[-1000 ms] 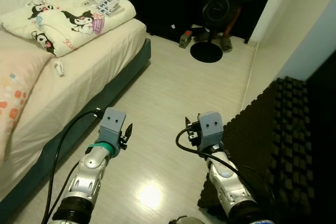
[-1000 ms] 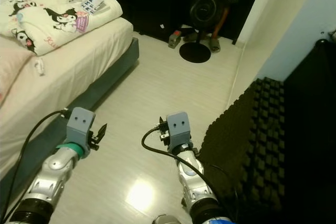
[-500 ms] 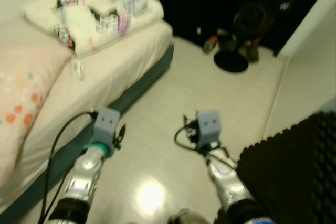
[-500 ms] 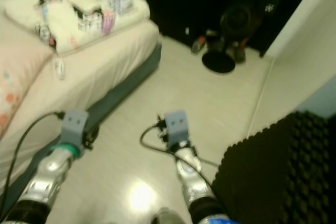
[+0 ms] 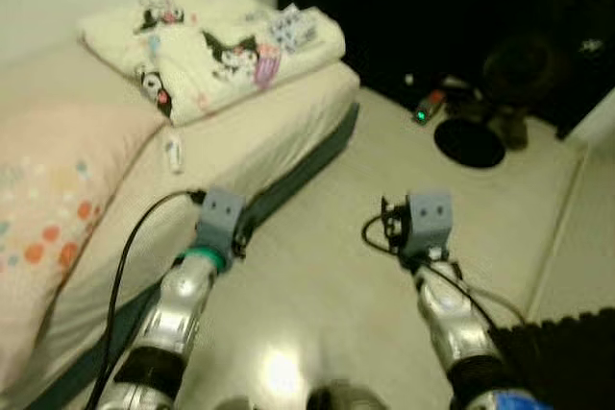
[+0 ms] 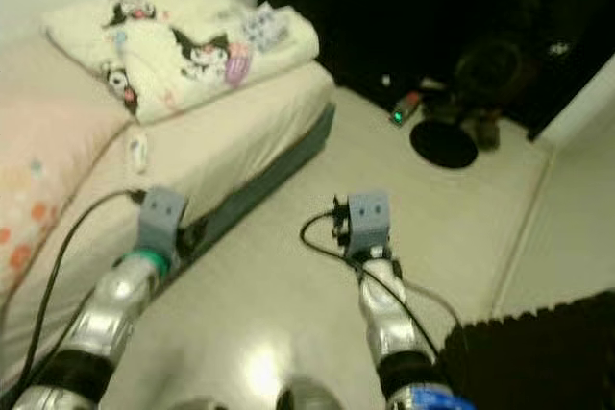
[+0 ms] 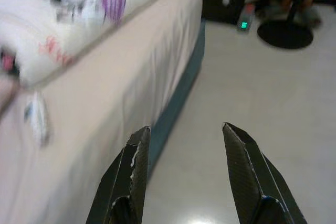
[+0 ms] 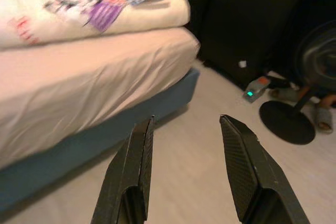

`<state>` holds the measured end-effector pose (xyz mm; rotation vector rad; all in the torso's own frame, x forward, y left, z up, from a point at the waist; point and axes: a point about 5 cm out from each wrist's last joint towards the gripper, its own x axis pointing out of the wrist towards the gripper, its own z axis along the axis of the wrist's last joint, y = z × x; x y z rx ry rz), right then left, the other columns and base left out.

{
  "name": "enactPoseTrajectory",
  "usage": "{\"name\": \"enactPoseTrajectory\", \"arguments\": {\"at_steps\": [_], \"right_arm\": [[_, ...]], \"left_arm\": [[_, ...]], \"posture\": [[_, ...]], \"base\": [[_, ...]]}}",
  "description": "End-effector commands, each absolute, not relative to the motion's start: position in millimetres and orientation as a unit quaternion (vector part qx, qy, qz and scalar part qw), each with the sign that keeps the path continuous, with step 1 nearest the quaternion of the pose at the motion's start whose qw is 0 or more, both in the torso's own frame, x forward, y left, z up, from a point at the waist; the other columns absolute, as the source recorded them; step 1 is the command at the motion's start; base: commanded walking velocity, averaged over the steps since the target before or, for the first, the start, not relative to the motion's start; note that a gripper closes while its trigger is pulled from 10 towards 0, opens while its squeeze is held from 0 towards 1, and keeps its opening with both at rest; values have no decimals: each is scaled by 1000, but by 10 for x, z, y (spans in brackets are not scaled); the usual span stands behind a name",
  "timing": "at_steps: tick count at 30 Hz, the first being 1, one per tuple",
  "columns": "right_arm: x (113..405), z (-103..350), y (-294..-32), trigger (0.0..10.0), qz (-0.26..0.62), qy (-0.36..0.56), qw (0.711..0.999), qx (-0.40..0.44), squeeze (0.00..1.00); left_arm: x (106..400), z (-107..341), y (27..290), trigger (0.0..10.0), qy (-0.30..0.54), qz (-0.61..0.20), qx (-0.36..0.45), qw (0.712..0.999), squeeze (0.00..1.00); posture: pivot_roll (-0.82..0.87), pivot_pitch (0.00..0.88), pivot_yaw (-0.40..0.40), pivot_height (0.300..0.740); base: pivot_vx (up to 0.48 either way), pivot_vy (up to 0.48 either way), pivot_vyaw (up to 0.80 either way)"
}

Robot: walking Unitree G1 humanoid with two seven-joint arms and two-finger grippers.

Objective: Clean up the room

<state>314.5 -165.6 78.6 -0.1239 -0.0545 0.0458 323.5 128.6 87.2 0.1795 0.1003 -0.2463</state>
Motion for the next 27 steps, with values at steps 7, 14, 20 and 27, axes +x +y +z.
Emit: {"name": "enactPoseTrajectory", "arguments": {"at_steps": [7, 14, 20, 27], "right_arm": [[3131, 755, -1753, 10000, 7, -16, 998, -59, 0], [3124, 761, -1680, 10000, 29, -21, 997, -61, 0], [3121, 763, -1625, 10000, 45, -23, 997, -64, 0], [3107, 749, -1552, 10000, 62, -22, 995, -70, 0]], "left_arm": [[3212, 826, 1239, 10000, 57, -131, 90, 986, 0], [3178, 803, 1258, 10000, 60, -130, 93, 985, 0], [3186, 800, 1258, 10000, 61, -129, 93, 985, 0], [3184, 802, 1263, 10000, 61, -128, 94, 985, 0]], "posture": [[-52, 35, -5, 740], [-47, 37, -3, 740], [-46, 37, -3, 740], [-45, 38, -3, 740]], "base": [[460, 0, 0], [449, 0, 0], [437, 0, 267], [412, 0, 800]]}}
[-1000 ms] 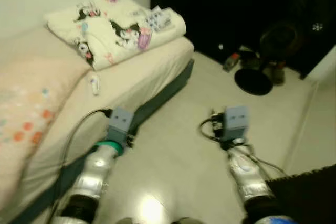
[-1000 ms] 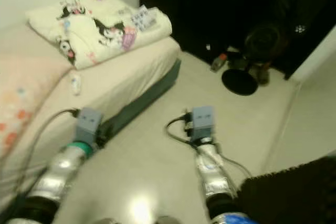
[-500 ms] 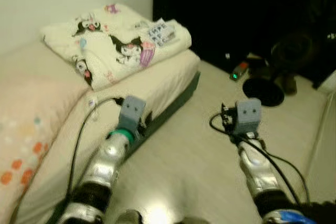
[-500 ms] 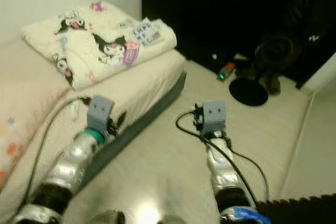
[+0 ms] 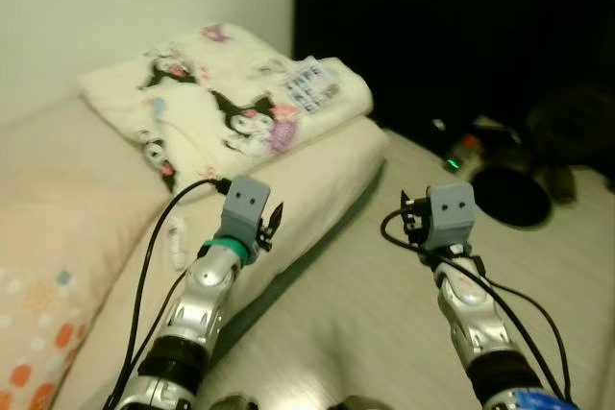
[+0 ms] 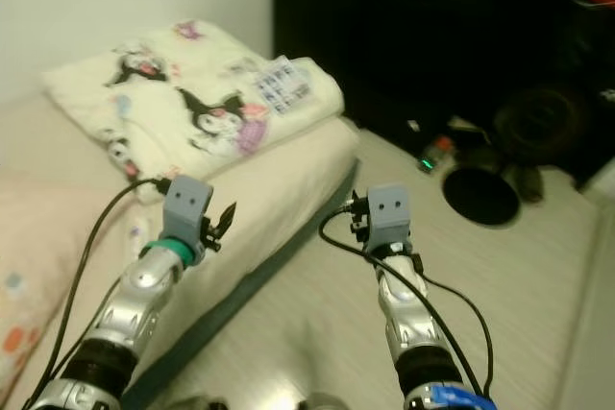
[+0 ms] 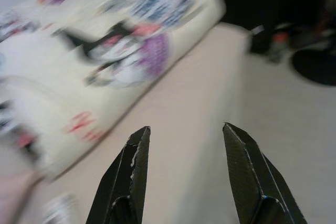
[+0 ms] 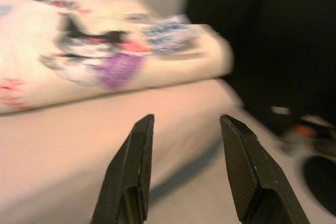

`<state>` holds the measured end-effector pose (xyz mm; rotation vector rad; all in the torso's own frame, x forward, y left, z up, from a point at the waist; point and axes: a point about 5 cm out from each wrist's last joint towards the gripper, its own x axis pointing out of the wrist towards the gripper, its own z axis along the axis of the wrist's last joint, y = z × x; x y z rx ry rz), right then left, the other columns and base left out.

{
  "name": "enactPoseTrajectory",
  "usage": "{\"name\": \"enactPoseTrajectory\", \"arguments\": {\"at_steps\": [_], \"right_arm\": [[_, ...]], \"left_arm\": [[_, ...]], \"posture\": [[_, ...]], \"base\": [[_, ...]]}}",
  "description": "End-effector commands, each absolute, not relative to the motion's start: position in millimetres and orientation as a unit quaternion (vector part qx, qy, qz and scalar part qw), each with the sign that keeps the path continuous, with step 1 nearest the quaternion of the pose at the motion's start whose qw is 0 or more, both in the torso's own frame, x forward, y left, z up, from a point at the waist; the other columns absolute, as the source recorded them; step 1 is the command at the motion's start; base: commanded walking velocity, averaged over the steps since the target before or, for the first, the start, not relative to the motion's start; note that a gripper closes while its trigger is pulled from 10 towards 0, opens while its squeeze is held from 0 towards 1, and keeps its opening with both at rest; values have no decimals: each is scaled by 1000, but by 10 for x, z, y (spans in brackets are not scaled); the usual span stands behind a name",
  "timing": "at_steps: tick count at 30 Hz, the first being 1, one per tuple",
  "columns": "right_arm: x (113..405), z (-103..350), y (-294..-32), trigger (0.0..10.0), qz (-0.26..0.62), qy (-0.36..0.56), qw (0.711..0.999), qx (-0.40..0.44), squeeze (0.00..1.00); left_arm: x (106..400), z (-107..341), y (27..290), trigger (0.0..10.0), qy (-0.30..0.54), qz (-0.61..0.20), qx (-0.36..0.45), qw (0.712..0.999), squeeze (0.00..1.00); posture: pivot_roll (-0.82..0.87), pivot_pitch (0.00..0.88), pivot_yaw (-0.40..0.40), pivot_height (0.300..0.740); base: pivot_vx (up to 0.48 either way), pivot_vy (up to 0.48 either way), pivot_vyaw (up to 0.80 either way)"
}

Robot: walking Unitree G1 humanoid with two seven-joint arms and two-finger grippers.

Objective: Clean up the room

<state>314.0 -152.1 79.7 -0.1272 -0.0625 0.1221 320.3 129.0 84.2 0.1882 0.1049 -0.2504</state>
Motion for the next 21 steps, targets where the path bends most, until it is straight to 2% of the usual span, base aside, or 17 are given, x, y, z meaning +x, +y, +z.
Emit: {"name": "enactPoseTrajectory", "arguments": {"at_steps": [1, 5, 8, 13, 21], "right_arm": [[3105, 748, -1541, 10000, 65, -21, 995, -69, 0], [3097, 755, -1508, 10000, 84, -23, 994, -66, 0], [3079, 782, -1452, 10000, 113, -32, 992, -55, 0], [3050, 794, -1378, 10000, 149, -33, 988, -31, 0], [3033, 782, -1368, 10000, 155, -30, 987, -27, 0]], "left_arm": [[3184, 801, 1263, 10000, 61, -128, 94, 985, 0], [3181, 798, 1261, 10000, 62, -127, 93, 986, 0], [3182, 791, 1261, 10000, 65, -126, 87, 986, 0], [3184, 793, 1258, 10000, 67, -126, 81, 986, 0], [3188, 794, 1238, 10000, 68, -130, 80, 986, 0]], "posture": [[-45, 38, -3, 740], [-46, 39, -4, 740], [-49, 40, -4, 740], [-53, 40, -3, 740], [-54, 39, -2, 740]], "base": [[398, 0, 800], [391, 0, 800], [0, 0, 794], [0, 0, 0], [0, 0, 0]]}}
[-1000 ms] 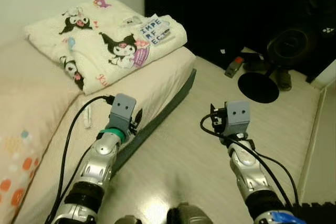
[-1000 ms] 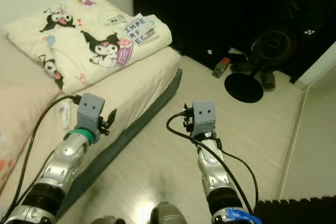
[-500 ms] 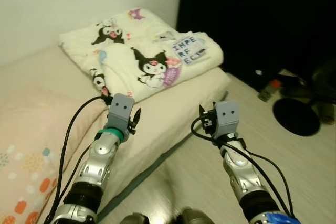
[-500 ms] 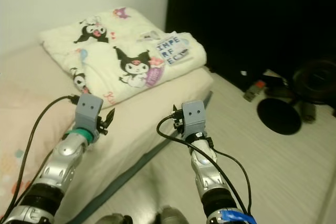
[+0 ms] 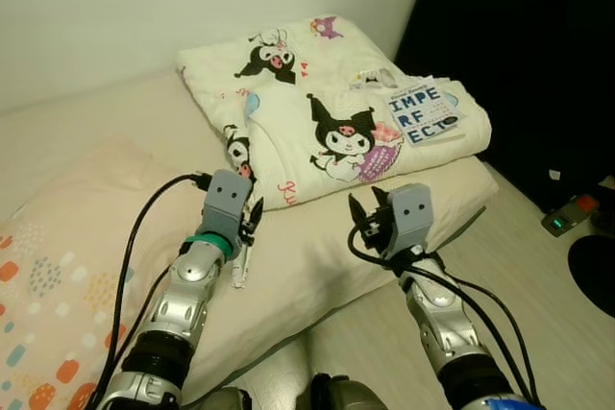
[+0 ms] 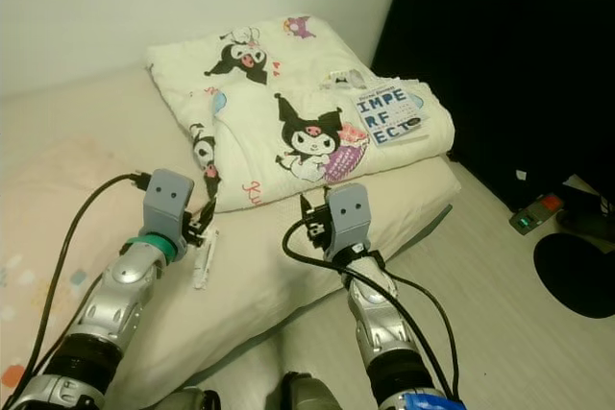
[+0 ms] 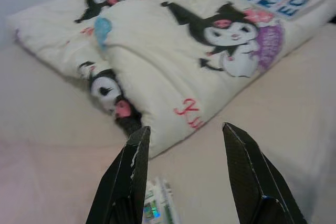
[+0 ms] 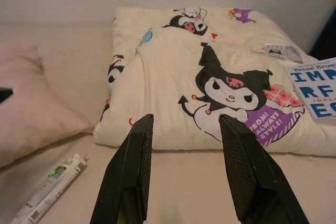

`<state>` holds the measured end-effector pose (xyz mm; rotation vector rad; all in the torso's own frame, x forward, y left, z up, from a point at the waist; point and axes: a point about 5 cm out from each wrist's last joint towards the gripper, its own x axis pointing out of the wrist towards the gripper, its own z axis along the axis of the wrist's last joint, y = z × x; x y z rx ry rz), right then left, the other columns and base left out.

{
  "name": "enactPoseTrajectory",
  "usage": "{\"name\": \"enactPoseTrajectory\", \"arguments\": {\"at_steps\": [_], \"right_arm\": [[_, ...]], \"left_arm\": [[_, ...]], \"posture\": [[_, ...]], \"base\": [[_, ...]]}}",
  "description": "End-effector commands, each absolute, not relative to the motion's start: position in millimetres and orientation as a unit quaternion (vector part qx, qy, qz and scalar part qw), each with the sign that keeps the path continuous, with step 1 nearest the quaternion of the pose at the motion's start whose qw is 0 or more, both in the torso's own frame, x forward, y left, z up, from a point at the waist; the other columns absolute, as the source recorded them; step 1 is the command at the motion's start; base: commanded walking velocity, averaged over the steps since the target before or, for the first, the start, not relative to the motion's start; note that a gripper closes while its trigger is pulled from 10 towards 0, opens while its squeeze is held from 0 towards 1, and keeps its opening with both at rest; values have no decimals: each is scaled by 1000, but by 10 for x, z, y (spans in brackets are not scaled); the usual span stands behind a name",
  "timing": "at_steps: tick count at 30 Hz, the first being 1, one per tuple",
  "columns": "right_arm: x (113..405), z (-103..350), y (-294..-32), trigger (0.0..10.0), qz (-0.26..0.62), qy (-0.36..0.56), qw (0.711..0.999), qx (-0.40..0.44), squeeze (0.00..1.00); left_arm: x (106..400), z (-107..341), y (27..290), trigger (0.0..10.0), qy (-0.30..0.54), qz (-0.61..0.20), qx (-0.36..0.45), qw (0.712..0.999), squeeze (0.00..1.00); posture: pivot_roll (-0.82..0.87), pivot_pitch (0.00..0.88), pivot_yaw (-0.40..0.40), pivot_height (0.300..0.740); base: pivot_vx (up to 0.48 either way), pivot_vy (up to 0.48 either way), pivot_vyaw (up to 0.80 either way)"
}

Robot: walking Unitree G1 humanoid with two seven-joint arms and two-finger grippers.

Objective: Clean up the room

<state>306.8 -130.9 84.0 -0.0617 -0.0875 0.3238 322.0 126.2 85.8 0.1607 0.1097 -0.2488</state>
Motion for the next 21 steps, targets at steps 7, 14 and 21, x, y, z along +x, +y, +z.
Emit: {"name": "enactPoseTrajectory", "arguments": {"at_steps": [7, 14, 21], "right_arm": [[3008, 742, -1344, 10000, 167, -19, 985, -25, 0], [3005, 711, -1261, 10000, 169, -12, 985, -19, 0], [3053, 743, -1169, 10000, 154, -14, 988, -21, 0]], "left_arm": [[3175, 780, 1239, 10000, 72, -133, 82, 985, 0], [3103, 606, 1306, 10000, 115, -141, 144, 973, 0], [3072, 499, 1457, 10000, 152, -103, 138, 973, 0]], "posture": [[-51, 41, -3, 740], [-43, 58, 9, 740], [-32, 76, 10, 730]], "base": [[0, 0, 0], [0, 0, 0], [0, 0, 0]]}}
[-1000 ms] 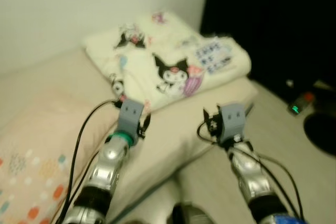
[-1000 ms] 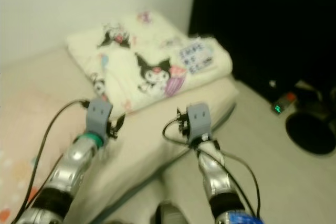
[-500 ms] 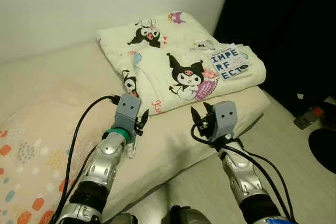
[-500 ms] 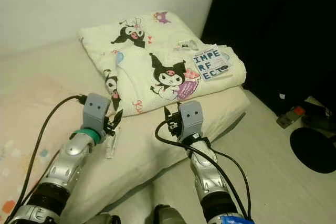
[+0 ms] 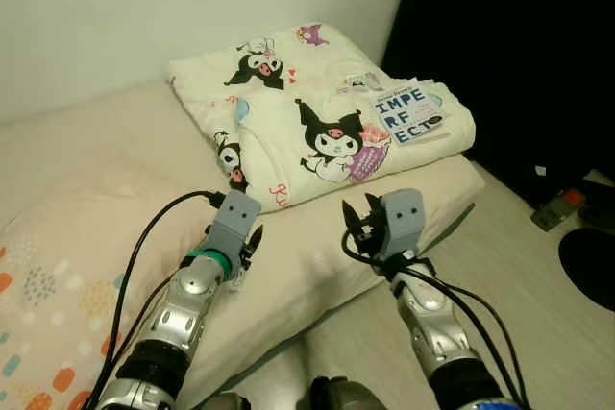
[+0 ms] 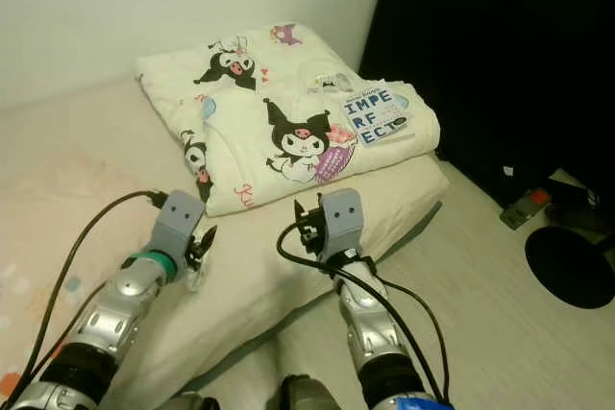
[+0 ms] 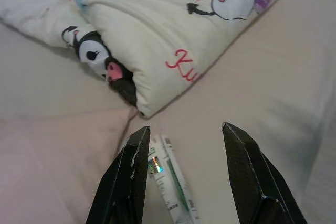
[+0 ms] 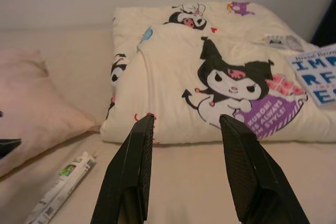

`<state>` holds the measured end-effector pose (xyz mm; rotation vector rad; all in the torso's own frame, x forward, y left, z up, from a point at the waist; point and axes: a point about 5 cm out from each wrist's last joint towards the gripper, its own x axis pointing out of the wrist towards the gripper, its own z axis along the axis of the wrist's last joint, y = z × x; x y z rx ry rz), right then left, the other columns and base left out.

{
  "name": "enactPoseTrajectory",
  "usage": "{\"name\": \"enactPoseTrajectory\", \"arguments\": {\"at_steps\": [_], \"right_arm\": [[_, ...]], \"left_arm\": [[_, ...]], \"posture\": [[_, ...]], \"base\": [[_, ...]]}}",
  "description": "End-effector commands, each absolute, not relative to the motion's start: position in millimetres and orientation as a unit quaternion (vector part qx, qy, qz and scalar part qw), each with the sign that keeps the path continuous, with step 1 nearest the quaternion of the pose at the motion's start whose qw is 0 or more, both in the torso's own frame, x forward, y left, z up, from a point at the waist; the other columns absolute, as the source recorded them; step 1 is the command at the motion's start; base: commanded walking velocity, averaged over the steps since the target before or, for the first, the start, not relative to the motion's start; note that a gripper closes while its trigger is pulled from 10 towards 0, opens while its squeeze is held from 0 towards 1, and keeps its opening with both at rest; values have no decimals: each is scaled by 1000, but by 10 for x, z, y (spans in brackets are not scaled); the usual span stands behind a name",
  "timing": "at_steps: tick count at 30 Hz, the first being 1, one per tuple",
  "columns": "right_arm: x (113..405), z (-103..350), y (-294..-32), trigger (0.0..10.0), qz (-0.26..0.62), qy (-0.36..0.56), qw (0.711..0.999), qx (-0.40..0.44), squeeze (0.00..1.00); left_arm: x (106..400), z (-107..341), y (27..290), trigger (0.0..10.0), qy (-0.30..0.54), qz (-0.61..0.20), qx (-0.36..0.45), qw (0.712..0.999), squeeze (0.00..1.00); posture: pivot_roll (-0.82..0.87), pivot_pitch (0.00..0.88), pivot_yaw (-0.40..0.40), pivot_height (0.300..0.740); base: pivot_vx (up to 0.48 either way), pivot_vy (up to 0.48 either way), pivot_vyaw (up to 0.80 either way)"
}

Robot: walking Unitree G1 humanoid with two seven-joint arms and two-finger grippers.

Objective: Clean up the room

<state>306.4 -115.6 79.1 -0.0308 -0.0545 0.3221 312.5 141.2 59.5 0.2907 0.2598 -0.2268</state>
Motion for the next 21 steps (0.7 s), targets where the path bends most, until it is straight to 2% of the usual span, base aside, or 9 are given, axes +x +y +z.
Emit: {"name": "enactPoseTrajectory", "arguments": {"at_steps": [1, 11, 21], "right_arm": [[3053, 744, -1169, 10000, 153, -13, 988, -21, 0], [3044, 740, -1190, 10000, 153, -15, 988, -23, 0], [3037, 732, -1184, 10000, 150, -14, 988, -23, 0]], "left_arm": [[3070, 498, 1463, 10000, 153, -101, 136, 974, 0], [3073, 516, 1443, 10000, 150, -102, 139, 973, 0], [3088, 532, 1424, 10000, 147, -104, 139, 974, 0]], "posture": [[-32, 76, 10, 725], [-33, 79, 12, 670], [-34, 78, 12, 635]], "base": [[0, 0, 0], [0, 0, 0], [0, 0, 0]]}}
